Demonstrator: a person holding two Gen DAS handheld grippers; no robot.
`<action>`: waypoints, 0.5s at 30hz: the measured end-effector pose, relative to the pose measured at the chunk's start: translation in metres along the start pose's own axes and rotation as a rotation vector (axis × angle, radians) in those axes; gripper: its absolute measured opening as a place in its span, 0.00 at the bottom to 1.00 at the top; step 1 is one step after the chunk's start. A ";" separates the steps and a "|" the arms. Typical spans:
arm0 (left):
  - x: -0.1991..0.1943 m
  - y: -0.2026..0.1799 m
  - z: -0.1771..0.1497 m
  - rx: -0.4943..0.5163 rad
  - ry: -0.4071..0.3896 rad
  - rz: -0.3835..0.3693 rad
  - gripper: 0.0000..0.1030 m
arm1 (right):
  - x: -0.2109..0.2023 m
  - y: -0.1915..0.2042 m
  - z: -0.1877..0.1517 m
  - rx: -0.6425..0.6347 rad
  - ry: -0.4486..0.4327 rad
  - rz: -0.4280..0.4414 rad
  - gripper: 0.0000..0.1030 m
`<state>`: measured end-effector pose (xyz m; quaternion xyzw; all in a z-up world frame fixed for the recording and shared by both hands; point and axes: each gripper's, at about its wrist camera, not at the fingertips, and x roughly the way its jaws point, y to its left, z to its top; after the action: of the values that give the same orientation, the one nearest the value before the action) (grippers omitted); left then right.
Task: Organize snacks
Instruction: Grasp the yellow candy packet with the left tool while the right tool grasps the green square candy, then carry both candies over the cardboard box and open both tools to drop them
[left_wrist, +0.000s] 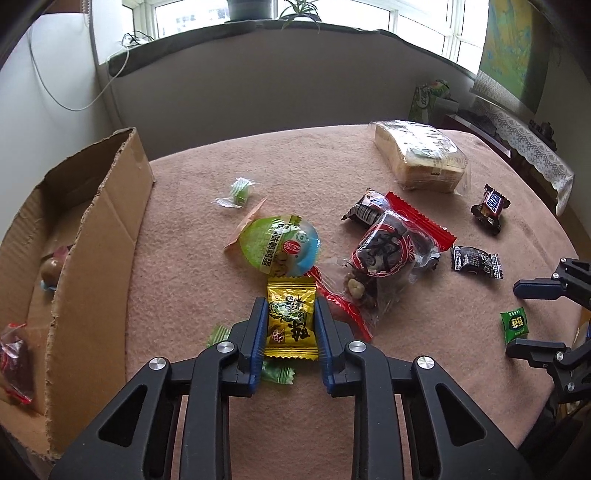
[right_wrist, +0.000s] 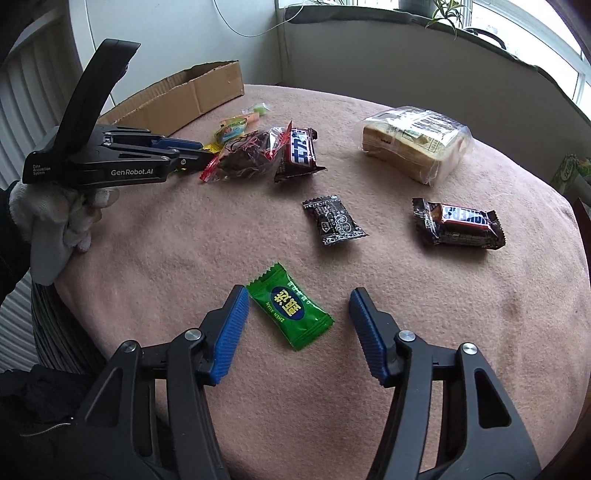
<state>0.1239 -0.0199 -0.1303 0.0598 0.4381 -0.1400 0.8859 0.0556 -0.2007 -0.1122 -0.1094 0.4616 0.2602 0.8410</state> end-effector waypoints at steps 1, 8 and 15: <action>-0.001 0.000 0.000 -0.002 -0.001 0.000 0.22 | 0.000 0.000 0.000 -0.002 0.000 -0.003 0.51; -0.004 0.003 0.000 -0.028 -0.009 -0.012 0.22 | -0.003 -0.008 -0.003 0.028 0.007 -0.013 0.23; -0.014 0.001 -0.001 -0.049 -0.034 -0.027 0.22 | -0.005 -0.006 -0.003 0.023 0.004 -0.017 0.23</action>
<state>0.1152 -0.0160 -0.1194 0.0297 0.4271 -0.1419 0.8925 0.0545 -0.2093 -0.1098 -0.1042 0.4653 0.2474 0.8435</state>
